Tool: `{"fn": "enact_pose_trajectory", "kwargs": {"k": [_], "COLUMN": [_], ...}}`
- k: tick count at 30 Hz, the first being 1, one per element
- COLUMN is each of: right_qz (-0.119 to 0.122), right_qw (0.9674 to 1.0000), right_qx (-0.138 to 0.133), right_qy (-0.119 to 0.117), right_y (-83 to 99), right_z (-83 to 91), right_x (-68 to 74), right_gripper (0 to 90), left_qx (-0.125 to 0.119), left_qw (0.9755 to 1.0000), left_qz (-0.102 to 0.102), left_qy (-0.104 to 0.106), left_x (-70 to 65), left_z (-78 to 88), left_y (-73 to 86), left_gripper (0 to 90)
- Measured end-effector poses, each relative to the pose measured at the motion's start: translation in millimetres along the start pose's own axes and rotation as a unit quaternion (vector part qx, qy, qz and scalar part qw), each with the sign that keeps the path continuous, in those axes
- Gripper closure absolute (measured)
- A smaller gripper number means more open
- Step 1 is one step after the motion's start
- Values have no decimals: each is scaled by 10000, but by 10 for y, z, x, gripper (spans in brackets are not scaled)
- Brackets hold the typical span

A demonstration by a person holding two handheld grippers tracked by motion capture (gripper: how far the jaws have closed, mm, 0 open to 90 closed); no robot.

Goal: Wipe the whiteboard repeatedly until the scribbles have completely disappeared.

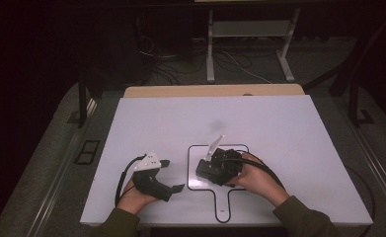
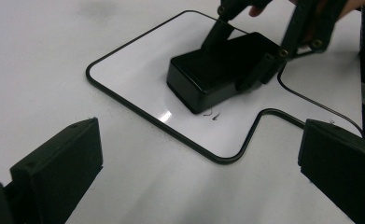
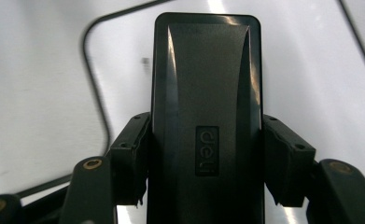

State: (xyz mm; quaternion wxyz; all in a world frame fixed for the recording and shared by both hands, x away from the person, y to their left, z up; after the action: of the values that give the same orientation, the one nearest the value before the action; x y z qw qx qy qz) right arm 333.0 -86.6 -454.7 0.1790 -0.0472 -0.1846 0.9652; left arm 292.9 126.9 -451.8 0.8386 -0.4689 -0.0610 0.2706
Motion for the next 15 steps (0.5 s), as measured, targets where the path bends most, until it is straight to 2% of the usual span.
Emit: {"fn": "enact_pose_trajectory", "kwargs": {"k": [7,8,11,15], "right_qz": [355,332,275,125], "right_qw": [9993,9994,9996,9999], "right_qx": [54,46,50,71], "right_qy": [-82,-109,-90,34], "right_y": [-43,-51,-52,-20], "right_z": [-8,-8,-8,-4], "right_x": [218,249,230,92], "right_gripper": [387,388,388,387], "left_qx": [-1,-2,-13,11], "left_qw": [10000,10000,10000,10000], "left_qz": [7,3,-1,-9], "left_qy": [-4,-4,-6,-5], "left_x": [-4,-4,-4,-4], "left_z": [1,2,5,5], "left_y": [-2,-2,-3,-2], "left_gripper": [0,0,0,0]}}
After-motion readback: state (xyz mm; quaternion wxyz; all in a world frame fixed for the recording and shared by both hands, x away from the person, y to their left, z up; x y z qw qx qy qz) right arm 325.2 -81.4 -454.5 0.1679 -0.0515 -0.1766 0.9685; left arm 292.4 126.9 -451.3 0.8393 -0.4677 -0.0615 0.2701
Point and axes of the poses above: each handheld gripper's, and its own axes: z roughly backward along the jaws, y roughly out of its underside, x roughly to its left, the point moved 4 cm from there along -z, roughly forward along the jaws, and after that the axes turned 2 degrees about x, right-handed, at the moved point
